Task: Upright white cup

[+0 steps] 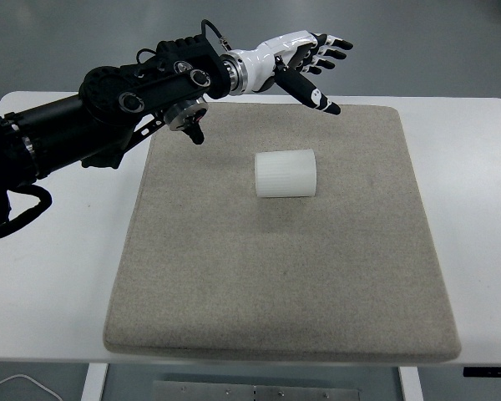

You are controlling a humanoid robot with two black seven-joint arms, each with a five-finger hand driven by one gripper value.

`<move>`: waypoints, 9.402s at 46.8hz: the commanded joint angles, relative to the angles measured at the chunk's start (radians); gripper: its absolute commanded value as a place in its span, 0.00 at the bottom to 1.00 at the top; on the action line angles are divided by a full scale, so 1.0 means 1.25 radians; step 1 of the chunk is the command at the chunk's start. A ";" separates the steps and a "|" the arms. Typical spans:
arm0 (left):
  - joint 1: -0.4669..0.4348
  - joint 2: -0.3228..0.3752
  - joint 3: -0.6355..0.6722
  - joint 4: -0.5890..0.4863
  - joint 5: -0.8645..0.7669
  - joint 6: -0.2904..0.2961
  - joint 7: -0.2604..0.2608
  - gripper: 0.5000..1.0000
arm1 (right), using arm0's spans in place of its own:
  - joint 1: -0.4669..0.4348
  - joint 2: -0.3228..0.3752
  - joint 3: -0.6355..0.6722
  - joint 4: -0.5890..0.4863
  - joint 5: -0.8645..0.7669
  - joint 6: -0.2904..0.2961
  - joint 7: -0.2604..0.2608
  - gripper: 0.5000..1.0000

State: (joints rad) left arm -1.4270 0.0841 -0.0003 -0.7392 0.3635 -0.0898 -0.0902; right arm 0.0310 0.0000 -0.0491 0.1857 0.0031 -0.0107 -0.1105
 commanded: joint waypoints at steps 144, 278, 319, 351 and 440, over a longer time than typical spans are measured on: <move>0.004 -0.027 0.187 -0.095 0.227 0.013 0.208 0.00 | 0.000 0.000 0.000 0.000 -0.001 0.000 0.000 0.86; 0.490 0.172 -0.473 0.158 0.198 -0.363 -0.417 0.00 | 0.000 0.000 0.000 0.000 0.000 0.000 0.000 0.86; 0.543 0.149 -0.462 0.166 0.205 -0.354 -0.417 0.03 | 0.000 0.000 0.000 0.001 0.000 0.000 0.000 0.86; 0.540 0.140 -0.462 0.174 0.205 -0.352 -0.417 0.70 | 0.000 0.000 0.000 0.001 0.000 0.000 0.000 0.86; 0.375 0.134 -0.551 0.226 0.075 -0.285 -0.417 0.98 | 0.000 0.000 0.000 0.000 0.000 0.000 0.000 0.86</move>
State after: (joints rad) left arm -0.9400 0.2735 -0.6927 -0.4813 0.4944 -0.4531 -0.6109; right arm 0.0306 0.0000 -0.0491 0.1863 0.0028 -0.0107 -0.1104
